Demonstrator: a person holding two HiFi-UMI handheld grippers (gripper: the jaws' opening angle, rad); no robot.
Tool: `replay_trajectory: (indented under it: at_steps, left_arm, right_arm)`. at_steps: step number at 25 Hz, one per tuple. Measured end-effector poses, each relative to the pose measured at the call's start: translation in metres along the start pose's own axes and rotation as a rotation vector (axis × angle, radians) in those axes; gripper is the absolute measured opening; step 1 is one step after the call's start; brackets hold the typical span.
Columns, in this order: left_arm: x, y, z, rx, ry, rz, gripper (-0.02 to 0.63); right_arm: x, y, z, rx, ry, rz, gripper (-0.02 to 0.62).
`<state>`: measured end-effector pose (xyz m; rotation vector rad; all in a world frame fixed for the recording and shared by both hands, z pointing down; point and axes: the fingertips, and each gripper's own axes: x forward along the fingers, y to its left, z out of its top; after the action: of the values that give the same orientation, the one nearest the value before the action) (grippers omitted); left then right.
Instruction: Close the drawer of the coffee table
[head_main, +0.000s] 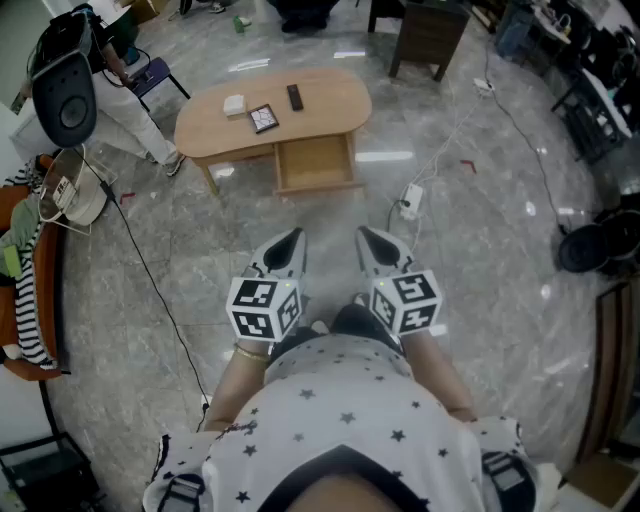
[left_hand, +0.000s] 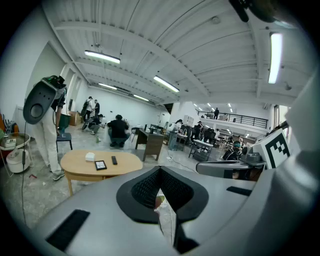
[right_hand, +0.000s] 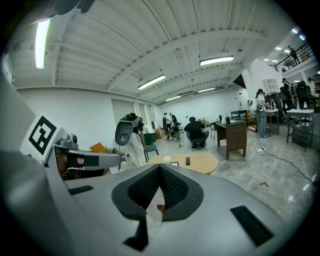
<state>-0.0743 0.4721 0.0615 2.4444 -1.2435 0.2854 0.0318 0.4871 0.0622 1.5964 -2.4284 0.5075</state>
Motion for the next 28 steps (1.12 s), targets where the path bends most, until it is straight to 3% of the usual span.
replay_trajectory:
  at_steps: [14,28]
  left_arm:
    - [-0.006,0.010,-0.001,-0.008,-0.006,0.007,0.006]
    - [-0.009,0.018,-0.004,-0.006,0.005,0.000,0.006]
  right_arm:
    - [0.004,0.017,0.002,-0.019,-0.014,0.007,0.006]
    - [0.006,0.025,0.005,0.065,-0.061,0.011,0.006]
